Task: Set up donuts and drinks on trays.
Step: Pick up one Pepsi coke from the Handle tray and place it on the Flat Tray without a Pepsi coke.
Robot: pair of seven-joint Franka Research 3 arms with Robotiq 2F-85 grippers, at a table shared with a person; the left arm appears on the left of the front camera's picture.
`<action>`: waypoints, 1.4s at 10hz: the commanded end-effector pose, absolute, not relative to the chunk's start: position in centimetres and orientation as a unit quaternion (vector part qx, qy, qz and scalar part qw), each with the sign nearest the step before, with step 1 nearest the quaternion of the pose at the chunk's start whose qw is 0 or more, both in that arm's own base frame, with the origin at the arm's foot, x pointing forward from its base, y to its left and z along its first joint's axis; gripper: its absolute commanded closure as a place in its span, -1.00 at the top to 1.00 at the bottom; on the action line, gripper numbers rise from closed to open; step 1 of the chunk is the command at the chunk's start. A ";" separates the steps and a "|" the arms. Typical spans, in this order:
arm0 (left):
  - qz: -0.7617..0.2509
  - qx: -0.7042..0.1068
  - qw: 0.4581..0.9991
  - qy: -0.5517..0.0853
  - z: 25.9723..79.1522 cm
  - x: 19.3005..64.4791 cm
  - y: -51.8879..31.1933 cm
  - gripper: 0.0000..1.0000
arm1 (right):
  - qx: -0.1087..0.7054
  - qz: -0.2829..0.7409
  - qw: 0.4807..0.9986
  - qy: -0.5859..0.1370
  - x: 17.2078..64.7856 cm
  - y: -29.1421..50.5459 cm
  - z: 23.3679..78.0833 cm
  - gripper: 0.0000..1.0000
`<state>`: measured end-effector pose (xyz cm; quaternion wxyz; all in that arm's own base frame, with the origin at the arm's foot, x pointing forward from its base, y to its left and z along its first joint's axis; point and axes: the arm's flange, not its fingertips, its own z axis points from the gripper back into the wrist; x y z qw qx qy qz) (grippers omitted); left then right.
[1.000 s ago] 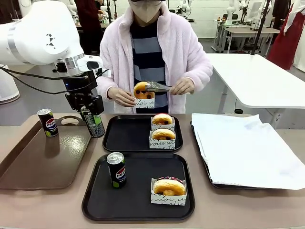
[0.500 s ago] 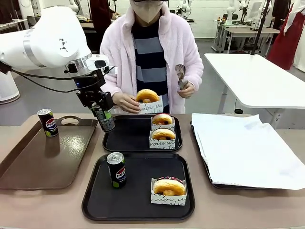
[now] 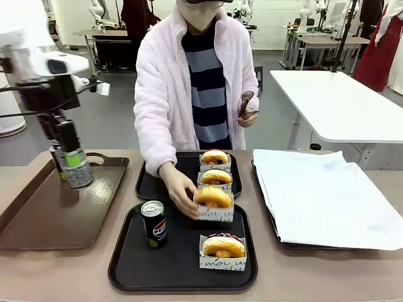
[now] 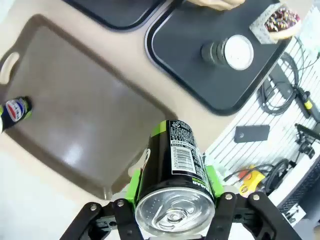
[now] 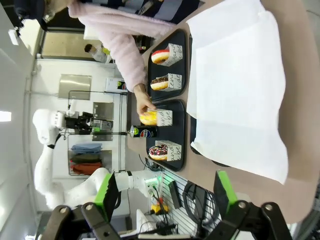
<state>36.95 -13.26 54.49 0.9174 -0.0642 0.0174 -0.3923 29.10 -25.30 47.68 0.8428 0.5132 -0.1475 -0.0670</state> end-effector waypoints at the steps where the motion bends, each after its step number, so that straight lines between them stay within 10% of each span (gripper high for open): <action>1: -0.385 -0.061 0.921 -0.002 53.3 37.9 -13.1 0.17 | 0.519 -0.064 0.838 -0.156 29.1 -25.3 47.7 1.00; 5: -0.366 -0.065 0.928 -0.011 53.2 39.3 -14.1 0.17 | 0.519 -0.064 0.838 -0.156 29.1 -25.3 47.7 1.00; 14: -0.255 0.016 0.967 0.016 44.9 57.9 -31.5 0.17 | 0.519 -0.064 0.838 -0.156 29.1 -25.3 47.7 1.00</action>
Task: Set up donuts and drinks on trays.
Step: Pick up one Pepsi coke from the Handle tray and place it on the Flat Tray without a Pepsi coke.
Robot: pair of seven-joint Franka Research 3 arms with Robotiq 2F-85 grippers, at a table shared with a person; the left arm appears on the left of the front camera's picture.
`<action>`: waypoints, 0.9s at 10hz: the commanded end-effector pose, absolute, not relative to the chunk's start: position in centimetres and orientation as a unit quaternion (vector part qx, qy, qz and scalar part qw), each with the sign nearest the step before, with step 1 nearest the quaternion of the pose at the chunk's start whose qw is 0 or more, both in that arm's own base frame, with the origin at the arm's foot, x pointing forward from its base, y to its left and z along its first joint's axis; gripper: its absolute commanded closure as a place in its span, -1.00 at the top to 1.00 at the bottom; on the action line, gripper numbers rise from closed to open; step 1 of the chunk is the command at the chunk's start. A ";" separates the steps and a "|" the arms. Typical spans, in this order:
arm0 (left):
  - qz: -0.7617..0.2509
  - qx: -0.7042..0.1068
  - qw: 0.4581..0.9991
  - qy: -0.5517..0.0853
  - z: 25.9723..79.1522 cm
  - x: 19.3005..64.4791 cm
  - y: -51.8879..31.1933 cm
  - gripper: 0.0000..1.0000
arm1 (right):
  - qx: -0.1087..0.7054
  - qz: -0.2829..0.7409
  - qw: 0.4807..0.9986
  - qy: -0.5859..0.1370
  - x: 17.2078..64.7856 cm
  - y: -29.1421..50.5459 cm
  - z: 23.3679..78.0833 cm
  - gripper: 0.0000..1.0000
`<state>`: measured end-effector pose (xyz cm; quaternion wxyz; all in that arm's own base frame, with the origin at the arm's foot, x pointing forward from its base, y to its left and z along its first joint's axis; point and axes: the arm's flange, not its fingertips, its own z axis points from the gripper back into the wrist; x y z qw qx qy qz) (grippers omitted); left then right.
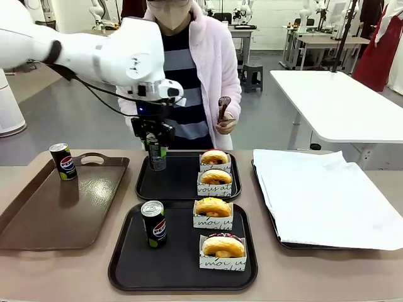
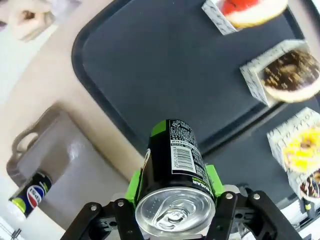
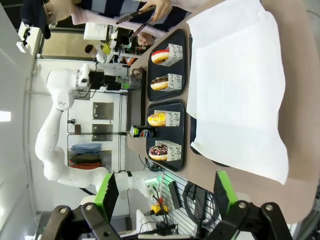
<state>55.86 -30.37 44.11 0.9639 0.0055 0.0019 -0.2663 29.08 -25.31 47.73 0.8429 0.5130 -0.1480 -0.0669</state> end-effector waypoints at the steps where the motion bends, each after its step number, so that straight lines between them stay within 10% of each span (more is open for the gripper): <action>1: -0.252 0.013 0.967 0.017 43.3 58.8 -32.0 0.17 | 0.519 -0.064 0.838 -0.156 29.1 -25.3 47.7 1.00; 9: -0.251 -0.015 0.968 0.015 38.2 60.3 -32.2 0.17 | 0.519 -0.064 0.838 -0.156 29.1 -25.3 47.7 1.00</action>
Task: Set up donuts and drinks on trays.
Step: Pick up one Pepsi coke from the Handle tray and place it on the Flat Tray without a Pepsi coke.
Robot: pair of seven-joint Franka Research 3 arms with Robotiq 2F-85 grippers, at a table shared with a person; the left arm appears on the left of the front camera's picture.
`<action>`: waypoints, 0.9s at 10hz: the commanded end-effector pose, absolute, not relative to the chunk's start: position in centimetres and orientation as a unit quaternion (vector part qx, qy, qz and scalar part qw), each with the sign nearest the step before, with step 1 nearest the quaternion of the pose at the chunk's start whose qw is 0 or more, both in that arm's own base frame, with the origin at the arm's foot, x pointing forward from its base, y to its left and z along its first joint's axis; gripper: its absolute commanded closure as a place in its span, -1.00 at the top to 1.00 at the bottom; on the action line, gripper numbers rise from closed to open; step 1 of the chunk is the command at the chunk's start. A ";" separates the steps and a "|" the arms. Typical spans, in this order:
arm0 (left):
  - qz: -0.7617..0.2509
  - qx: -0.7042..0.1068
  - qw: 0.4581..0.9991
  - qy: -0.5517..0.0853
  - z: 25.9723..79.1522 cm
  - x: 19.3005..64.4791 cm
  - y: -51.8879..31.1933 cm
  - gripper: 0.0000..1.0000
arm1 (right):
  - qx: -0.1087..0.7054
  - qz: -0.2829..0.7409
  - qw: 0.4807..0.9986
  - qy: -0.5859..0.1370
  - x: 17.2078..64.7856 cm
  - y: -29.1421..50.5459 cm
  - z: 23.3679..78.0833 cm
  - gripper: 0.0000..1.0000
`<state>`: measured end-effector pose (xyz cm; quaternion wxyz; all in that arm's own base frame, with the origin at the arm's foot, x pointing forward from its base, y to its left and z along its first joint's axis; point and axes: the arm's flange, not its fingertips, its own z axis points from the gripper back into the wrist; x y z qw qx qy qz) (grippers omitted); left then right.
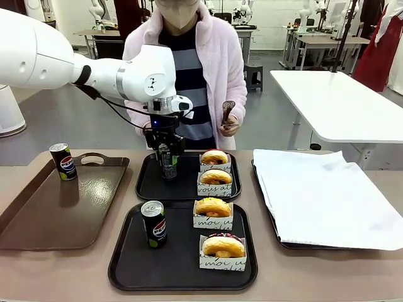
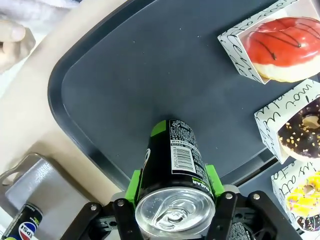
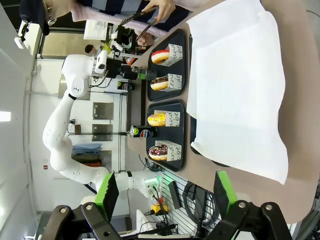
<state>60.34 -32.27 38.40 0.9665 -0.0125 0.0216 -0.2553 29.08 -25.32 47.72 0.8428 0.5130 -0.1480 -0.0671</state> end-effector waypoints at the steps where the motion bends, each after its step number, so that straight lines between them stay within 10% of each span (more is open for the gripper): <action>1: -0.253 -0.015 0.967 0.016 37.9 60.3 -32.3 0.17 | 0.519 -0.064 0.838 -0.156 29.1 -25.3 47.7 1.00; 3: -0.257 -0.016 0.966 0.016 37.8 60.3 -32.3 0.17 | 0.519 -0.064 0.838 -0.156 29.1 -25.3 47.7 1.00; 5: -0.260 -0.020 0.965 0.015 37.8 60.0 -32.1 1.00 | 0.519 -0.064 0.838 -0.156 29.1 -25.3 47.7 1.00; 9: -0.263 -0.024 0.964 0.017 38.4 59.6 -31.9 1.00 | 0.519 -0.064 0.838 -0.156 29.1 -25.3 47.7 1.00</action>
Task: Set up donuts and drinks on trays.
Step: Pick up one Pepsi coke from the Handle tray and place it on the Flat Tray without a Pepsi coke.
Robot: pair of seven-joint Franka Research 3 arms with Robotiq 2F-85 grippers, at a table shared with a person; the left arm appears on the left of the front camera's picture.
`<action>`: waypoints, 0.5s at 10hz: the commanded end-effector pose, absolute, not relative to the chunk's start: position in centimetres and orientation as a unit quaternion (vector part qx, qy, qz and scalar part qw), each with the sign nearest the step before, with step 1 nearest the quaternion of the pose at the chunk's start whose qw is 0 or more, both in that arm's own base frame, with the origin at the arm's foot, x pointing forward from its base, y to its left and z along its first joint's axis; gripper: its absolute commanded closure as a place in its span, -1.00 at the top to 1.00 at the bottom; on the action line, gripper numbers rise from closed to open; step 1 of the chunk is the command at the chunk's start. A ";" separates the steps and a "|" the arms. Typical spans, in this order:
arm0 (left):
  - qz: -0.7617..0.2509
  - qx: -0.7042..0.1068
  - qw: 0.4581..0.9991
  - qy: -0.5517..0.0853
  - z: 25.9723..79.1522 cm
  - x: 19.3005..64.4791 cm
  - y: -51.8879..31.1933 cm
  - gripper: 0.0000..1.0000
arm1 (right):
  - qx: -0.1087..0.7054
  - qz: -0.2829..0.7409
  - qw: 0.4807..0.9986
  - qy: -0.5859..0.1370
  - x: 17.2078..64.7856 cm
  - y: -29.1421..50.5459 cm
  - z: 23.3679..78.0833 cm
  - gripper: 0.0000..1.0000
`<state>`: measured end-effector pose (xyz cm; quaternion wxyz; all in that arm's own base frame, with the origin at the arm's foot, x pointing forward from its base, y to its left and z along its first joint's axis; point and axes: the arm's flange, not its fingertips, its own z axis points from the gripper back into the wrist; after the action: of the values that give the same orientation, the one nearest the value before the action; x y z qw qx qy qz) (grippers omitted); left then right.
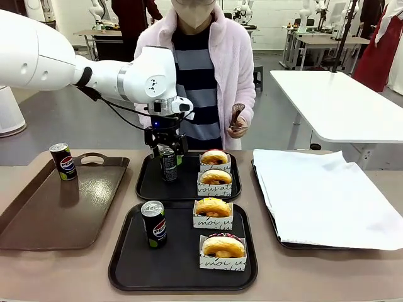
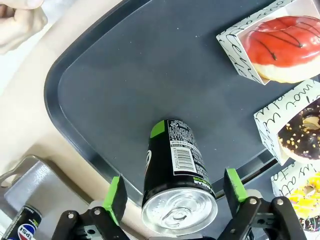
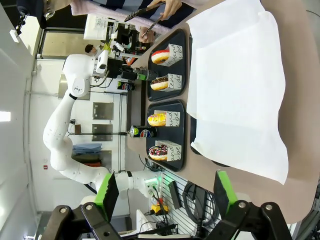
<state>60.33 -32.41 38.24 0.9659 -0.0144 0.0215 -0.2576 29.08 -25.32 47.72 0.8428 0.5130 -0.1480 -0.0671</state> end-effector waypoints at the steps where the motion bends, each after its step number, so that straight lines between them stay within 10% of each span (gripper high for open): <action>1: -0.264 -0.024 0.964 0.017 38.4 59.6 -31.9 1.00 | 0.519 -0.064 0.838 -0.156 29.1 -25.3 47.7 1.00; 5: -0.268 -0.055 0.962 0.008 43.6 57.1 -29.9 1.00 | 0.519 -0.064 0.838 -0.156 29.1 -25.3 47.7 1.00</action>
<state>59.40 -32.03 41.56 0.9651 -0.0339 0.0104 -0.2595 29.08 -25.32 47.71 0.8428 0.5131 -0.1478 -0.0672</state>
